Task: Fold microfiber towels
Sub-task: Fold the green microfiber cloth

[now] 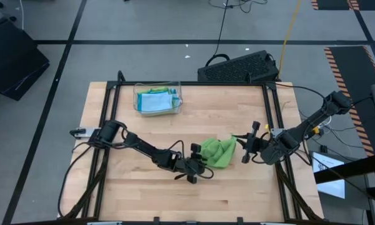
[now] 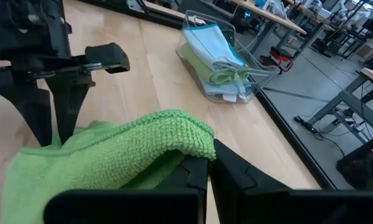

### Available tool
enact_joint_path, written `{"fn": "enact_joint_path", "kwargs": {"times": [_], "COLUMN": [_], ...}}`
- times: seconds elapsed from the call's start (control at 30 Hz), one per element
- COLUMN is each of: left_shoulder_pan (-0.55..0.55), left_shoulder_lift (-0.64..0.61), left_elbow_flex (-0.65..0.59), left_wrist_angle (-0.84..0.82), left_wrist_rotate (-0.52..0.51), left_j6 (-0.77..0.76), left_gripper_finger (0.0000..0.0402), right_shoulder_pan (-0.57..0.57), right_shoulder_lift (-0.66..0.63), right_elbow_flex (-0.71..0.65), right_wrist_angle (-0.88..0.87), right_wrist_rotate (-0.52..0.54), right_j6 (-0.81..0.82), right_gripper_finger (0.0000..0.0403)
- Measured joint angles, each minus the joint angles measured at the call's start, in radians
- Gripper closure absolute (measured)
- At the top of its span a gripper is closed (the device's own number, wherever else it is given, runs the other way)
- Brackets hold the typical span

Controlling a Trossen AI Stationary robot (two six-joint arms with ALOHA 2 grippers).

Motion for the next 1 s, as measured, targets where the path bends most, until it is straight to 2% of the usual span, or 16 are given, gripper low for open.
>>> {"fn": "enact_joint_path", "kwargs": {"times": [0.2,0.3,0.4,0.53,0.7,0.73,0.87,1.0], "left_shoulder_pan": [0.010,0.016,0.014,0.013,0.012,0.008,-0.011,-0.039], "left_shoulder_lift": [0.003,0.031,0.057,0.057,0.034,0.024,-0.029,-0.098], "left_elbow_flex": [0.000,-0.001,0.002,0.014,0.013,0.013,0.014,0.014], "left_wrist_angle": [0.008,0.070,0.111,0.069,0.044,0.049,0.020,-0.107], "left_wrist_rotate": [-0.024,-0.031,-0.043,-0.111,-0.122,-0.119,-0.128,-0.189], "left_j6": [-0.006,0.024,0.063,0.053,0.043,0.031,0.012,-0.049], "left_gripper_finger": [0.0261,0.0238,0.0235,0.0278,0.0380,0.0390,0.0389,0.0397], "right_shoulder_pan": [0.000,0.000,0.000,0.000,0.000,0.000,0.000,0.000], "right_shoulder_lift": [0.000,0.000,0.000,0.000,0.000,0.000,0.000,0.000], "right_elbow_flex": [0.000,0.000,0.000,0.000,0.000,0.000,0.000,0.000], "right_wrist_angle": [0.001,0.002,0.007,0.006,0.004,0.004,0.000,-0.008], "right_wrist_rotate": [0.000,0.000,0.000,-0.001,-0.003,-0.009,-0.039,-0.077], "right_j6": [0.023,0.026,0.030,0.030,0.030,0.030,0.038,0.045], "right_gripper_finger": [0.0399,0.0399,0.0399,0.0399,0.0399,0.0399,0.0399,0.0399]}}
